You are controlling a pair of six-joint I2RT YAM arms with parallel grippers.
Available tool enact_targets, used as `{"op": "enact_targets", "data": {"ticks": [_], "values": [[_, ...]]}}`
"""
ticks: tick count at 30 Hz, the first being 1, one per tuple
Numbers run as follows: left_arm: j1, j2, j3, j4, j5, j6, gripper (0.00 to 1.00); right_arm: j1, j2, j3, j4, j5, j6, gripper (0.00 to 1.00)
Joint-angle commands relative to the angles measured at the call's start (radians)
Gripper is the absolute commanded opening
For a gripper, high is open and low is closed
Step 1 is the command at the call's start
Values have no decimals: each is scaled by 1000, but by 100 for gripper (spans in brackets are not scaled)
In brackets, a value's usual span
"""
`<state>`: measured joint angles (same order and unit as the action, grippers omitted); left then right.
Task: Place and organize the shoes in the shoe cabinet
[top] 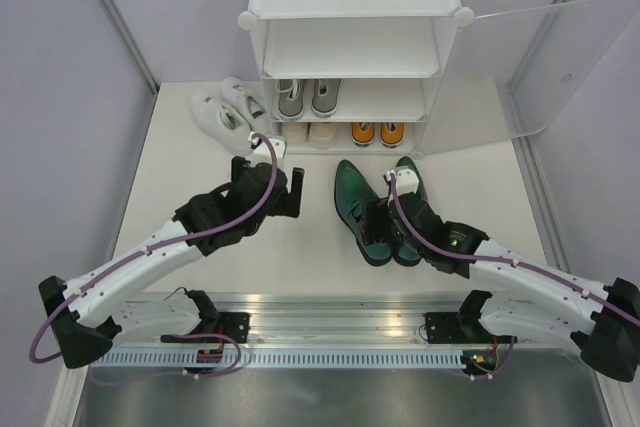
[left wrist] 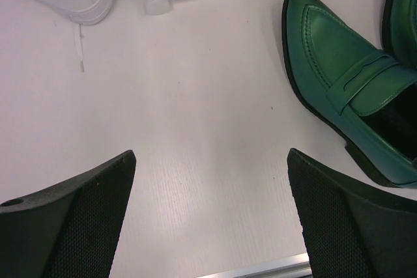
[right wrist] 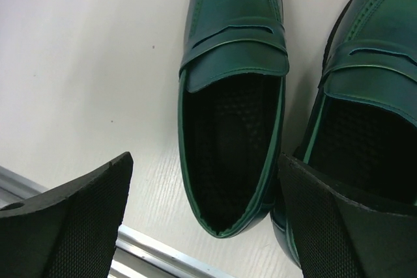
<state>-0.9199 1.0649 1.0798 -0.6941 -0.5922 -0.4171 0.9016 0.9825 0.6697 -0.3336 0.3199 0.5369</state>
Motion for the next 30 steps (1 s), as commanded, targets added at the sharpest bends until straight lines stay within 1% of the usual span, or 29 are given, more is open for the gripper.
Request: {"op": "enact_targets", "data": {"ticks": [1,2,4,5,7,11,14,16,19,23,30], "values": [[9,-37,17,-38,-29,67,100,5,34,10,45,59,-23,96],[7,-48,-13,-33,-94,67,100,6,48,5,51,59,-26,96],[16,-59,-53,-13,-148,69,100,5,93,-8,85,19,-32,96],[30,-57,-78,4,-130,78,100,5,106,-15,100,2,-35,96],[61,-48,-74,-4,-107,95,100,5,151,-28,142,-10,-23,96],[67,-57,-73,-5,-153,110,100,5,235,-50,168,22,-6,97],[70,-68,-78,-4,-144,109,100,10,301,-41,166,51,-2,97],[70,-69,-77,-5,-147,113,99,19,315,-18,150,85,0,96],[84,-74,-77,-4,-144,113,99,22,332,-1,153,82,-3,97],[98,-71,-80,-2,-144,118,100,28,395,22,142,90,0,97],[119,-74,-93,5,-193,123,100,46,444,21,128,110,52,98]]}}
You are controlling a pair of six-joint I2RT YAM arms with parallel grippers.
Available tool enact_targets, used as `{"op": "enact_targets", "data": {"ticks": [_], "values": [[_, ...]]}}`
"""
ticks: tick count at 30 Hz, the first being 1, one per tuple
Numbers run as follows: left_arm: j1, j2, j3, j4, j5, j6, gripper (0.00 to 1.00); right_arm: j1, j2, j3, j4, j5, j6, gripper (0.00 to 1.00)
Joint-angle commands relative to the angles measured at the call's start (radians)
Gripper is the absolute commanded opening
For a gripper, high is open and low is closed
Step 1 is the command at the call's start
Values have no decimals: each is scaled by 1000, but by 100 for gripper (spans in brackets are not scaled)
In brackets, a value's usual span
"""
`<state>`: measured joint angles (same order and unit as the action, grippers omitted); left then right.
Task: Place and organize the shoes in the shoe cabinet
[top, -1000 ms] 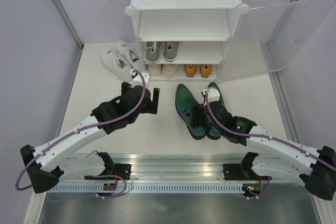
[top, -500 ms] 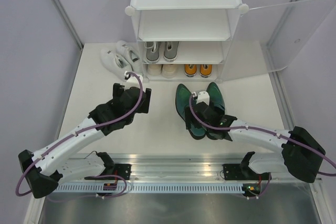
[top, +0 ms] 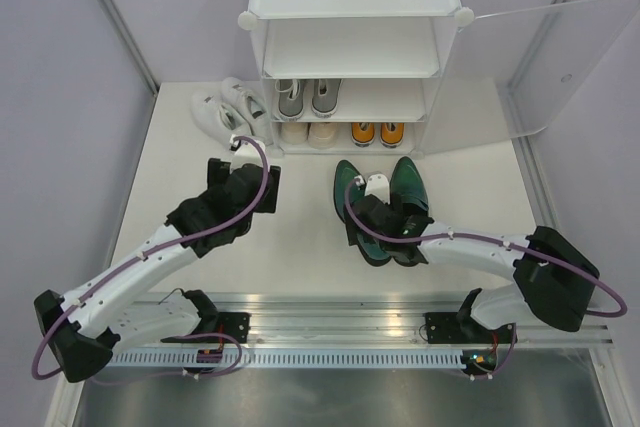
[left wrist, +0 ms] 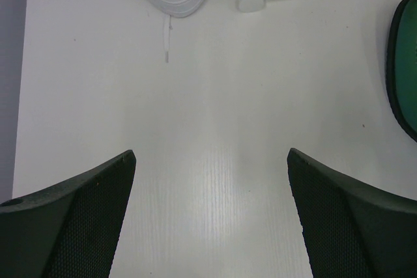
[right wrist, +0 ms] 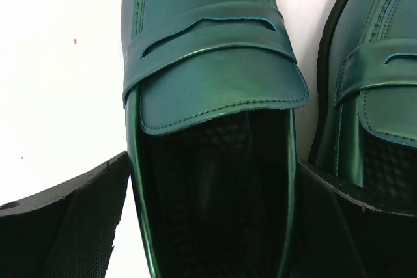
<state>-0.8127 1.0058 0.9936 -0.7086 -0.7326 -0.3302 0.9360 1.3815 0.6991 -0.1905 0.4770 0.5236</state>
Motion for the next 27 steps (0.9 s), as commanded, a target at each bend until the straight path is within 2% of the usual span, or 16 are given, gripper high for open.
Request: {"op": "enact_targets", "data": {"ticks": [1,12,20,27], "values": [[14,-13,-9,21,-59,37,100,15,50,-12,-13,-48,70,98],[17,-50,-15,24,-74,46,99,17,145,2,-46,-97,62,98],[15,-104,-15,29,10,46,99,101,226,71,-79,-89,39,98],[15,-157,-16,38,97,43,99,104,338,125,-84,-78,39,97]]}}
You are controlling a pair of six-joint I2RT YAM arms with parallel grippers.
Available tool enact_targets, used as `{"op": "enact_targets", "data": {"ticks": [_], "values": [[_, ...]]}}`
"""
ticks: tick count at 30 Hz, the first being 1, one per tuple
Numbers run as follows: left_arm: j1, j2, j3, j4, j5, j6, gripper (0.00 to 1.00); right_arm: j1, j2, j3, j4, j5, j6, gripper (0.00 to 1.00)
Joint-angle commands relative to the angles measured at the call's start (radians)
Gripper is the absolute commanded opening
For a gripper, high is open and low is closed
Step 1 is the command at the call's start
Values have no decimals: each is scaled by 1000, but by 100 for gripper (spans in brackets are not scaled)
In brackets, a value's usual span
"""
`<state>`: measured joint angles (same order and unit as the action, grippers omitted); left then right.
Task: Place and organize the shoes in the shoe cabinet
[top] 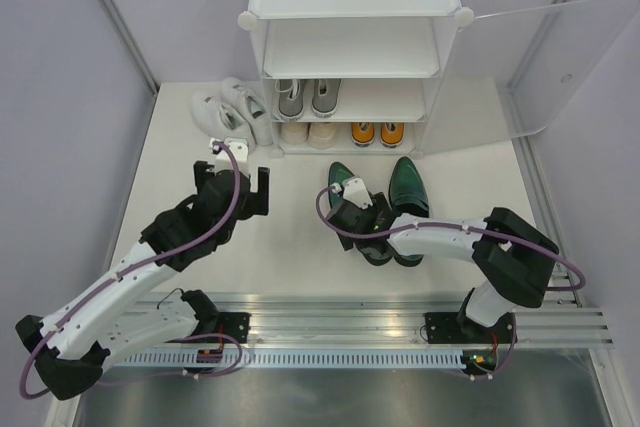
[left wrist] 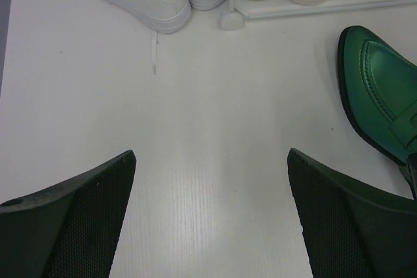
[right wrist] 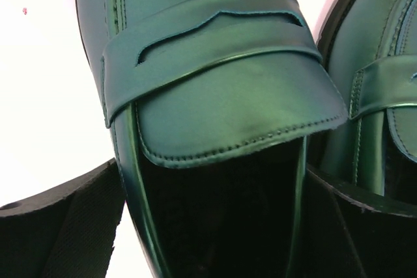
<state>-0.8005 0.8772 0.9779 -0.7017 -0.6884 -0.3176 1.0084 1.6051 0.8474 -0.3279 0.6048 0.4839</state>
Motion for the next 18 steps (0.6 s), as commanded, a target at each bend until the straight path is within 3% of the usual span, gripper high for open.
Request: {"op": "enact_targets", "data": {"ticks": [1,6,9,10,12,13,18], "values": [[3,-32,-2,33,61,32,99,32,128,-19,58,-211,78,95],[4,-21,-1,36,98,37,99,32,131,-18,102,-238,50,83],[3,-9,-1,34,105,40,99,30,127,-13,110,-244,32,70],[4,-7,1,34,107,40,99,30,128,-10,113,-244,27,56],[4,-3,-2,36,105,43,99,29,121,-4,109,-244,21,42],[3,-1,-2,36,105,43,99,29,105,-2,107,-244,19,29],[4,-9,-1,34,104,46,99,29,13,39,54,-214,-7,4]]}}
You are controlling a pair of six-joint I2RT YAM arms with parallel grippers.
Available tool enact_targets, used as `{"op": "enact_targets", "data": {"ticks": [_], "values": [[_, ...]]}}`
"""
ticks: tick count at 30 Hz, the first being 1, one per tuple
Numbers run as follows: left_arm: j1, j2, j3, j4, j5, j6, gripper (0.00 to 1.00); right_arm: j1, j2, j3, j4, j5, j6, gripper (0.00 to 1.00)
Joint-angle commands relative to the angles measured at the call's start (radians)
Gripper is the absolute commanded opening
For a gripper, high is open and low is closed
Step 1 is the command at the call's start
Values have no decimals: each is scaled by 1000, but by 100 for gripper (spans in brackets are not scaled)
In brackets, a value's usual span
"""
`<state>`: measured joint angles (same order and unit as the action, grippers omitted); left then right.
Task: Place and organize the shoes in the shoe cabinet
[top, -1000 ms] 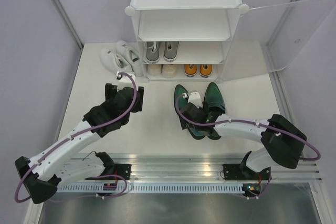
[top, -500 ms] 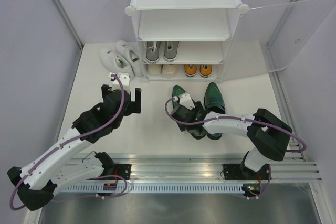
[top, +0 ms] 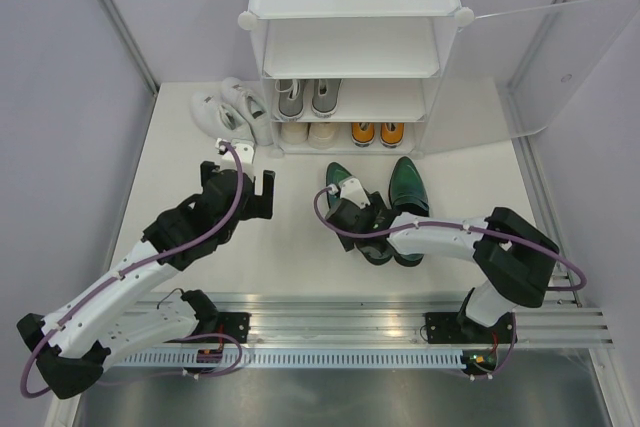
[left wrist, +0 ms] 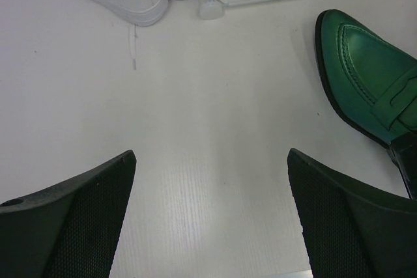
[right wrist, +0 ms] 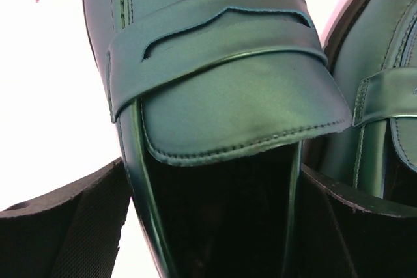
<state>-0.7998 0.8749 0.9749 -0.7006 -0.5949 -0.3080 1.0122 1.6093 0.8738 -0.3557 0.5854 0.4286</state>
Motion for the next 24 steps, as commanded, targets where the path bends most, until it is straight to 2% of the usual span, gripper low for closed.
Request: {"op": "enact_targets", "data": {"ticks": [1,6,13,23,24], "values": [[4,-11,1,33,10,37,99,25,-30,19,69,-170,45,2],[5,-10,1,33,9,37,99,19,-144,57,17,-111,30,1],[7,-5,1,35,12,37,99,-1,-204,60,8,-108,25,1],[7,-1,1,35,27,38,99,0,-192,-18,63,-229,-8,1],[7,-2,1,33,30,37,99,0,-201,-25,67,-245,-11,9]]}}
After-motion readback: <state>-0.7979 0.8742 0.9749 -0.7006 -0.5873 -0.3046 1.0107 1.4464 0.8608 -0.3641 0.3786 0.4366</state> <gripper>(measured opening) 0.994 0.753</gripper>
